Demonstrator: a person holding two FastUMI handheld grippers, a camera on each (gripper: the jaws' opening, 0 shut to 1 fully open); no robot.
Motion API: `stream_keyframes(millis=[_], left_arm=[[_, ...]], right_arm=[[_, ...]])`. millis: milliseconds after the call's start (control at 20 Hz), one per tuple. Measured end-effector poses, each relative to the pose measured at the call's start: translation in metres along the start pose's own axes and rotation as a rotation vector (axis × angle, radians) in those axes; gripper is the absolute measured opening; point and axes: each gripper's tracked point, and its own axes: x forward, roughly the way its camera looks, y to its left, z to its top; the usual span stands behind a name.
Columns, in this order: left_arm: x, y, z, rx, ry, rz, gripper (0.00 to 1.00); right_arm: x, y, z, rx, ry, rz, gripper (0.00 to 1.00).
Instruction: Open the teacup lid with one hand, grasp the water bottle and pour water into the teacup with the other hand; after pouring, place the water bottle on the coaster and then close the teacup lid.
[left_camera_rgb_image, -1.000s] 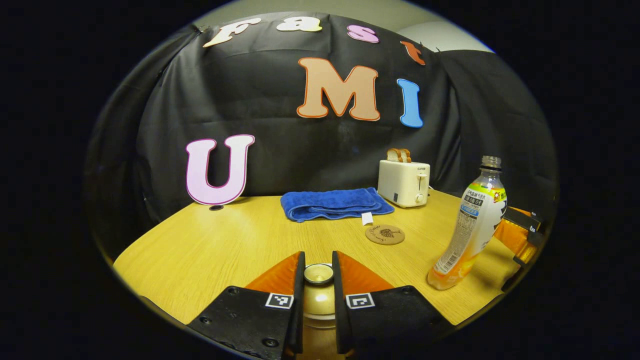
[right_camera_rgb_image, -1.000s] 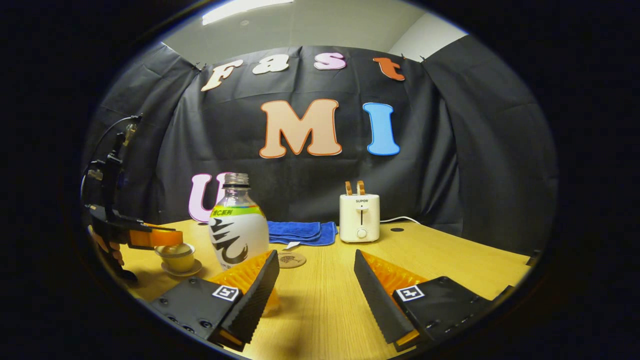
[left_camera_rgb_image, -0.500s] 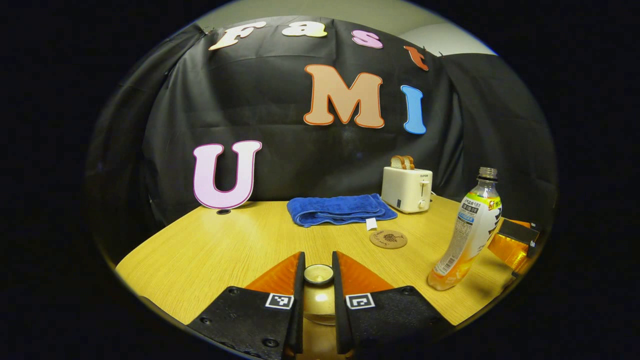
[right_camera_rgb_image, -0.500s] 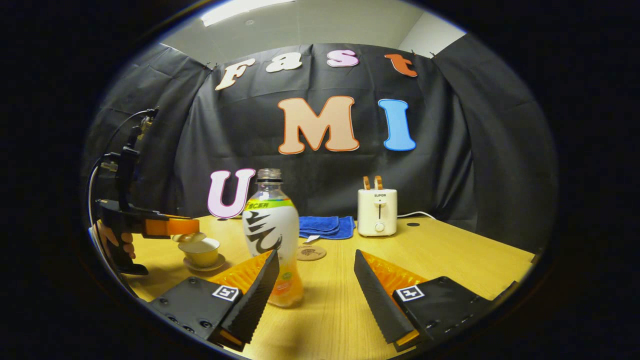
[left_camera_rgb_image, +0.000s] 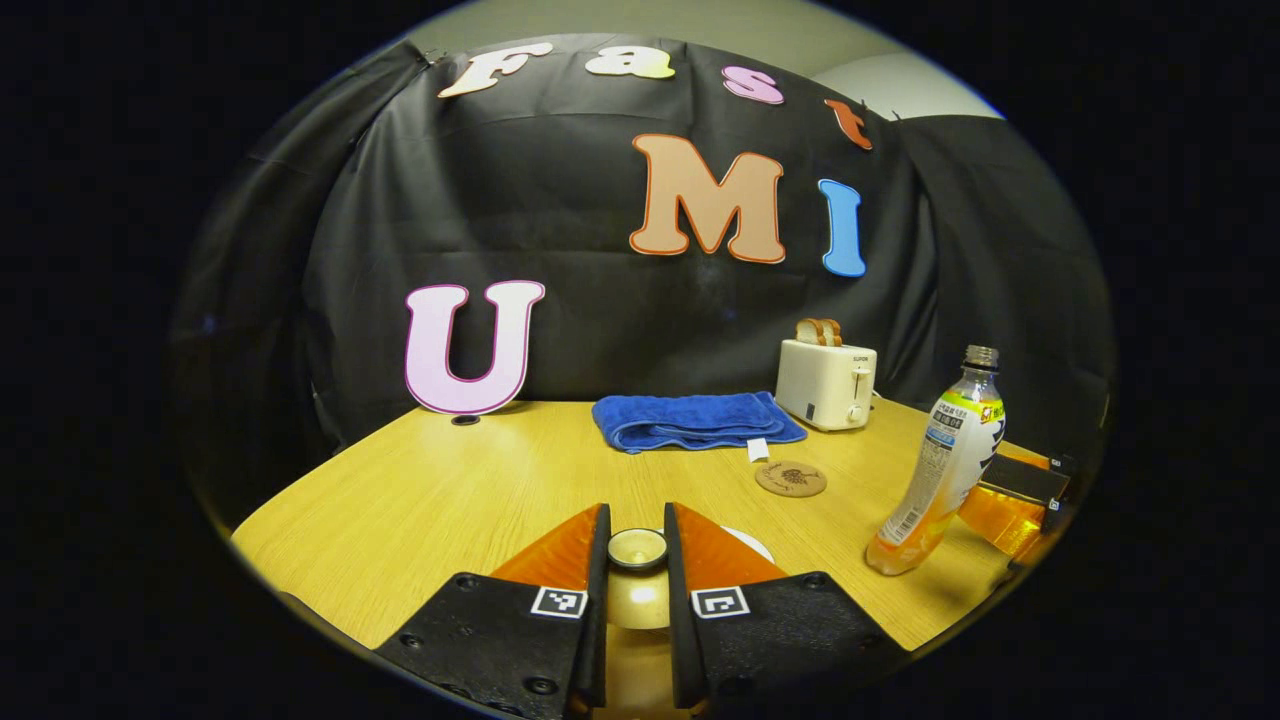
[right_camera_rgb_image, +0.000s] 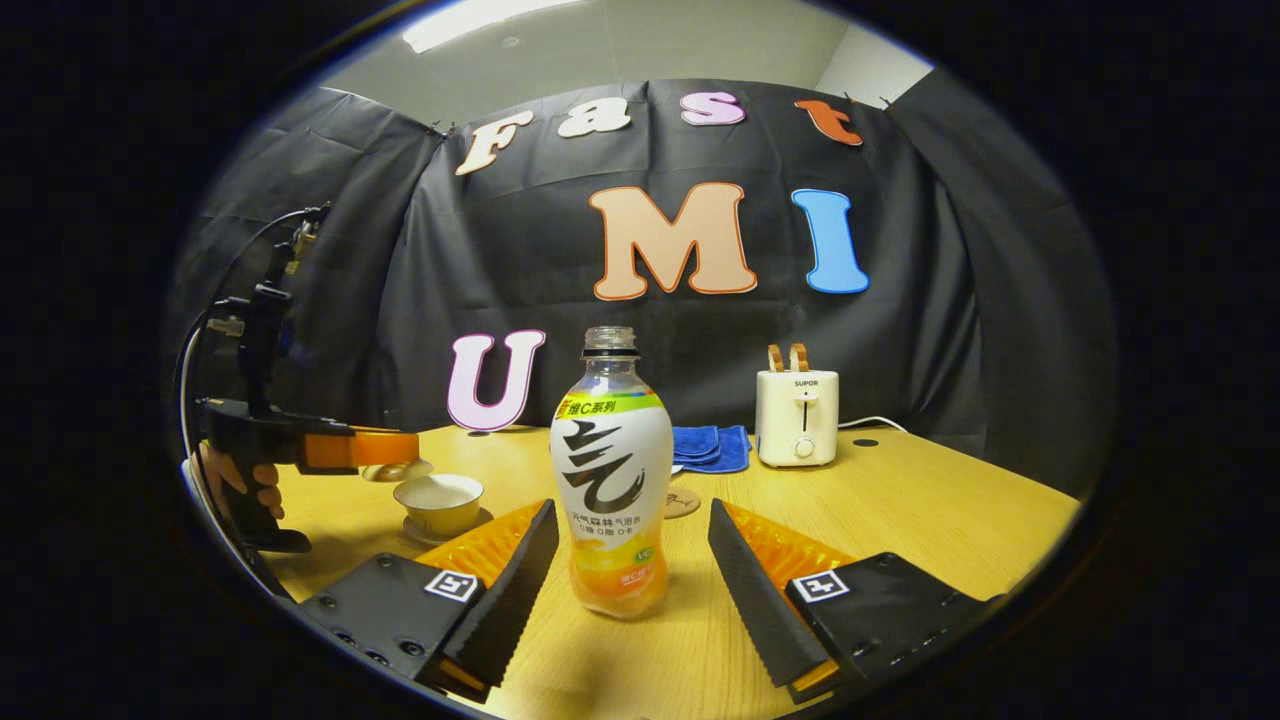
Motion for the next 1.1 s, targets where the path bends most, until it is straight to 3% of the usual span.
stream_keyframes(millis=[300, 900, 1100], left_arm=[[-0.006, 0.014, 0.000, -0.010, -0.008, 0.013, 0.23], [-0.014, 0.039, -0.002, -0.022, -0.011, 0.035, 0.23], [-0.016, 0.042, -0.003, -0.019, -0.011, 0.036, 0.23]], right_arm=[[0.016, 0.016, -0.001, 0.000, 0.000, 0.015, 0.94], [0.037, 0.016, -0.006, 0.002, 0.026, -0.037, 0.94], [0.039, 0.014, -0.008, -0.002, 0.044, -0.056, 0.77]])
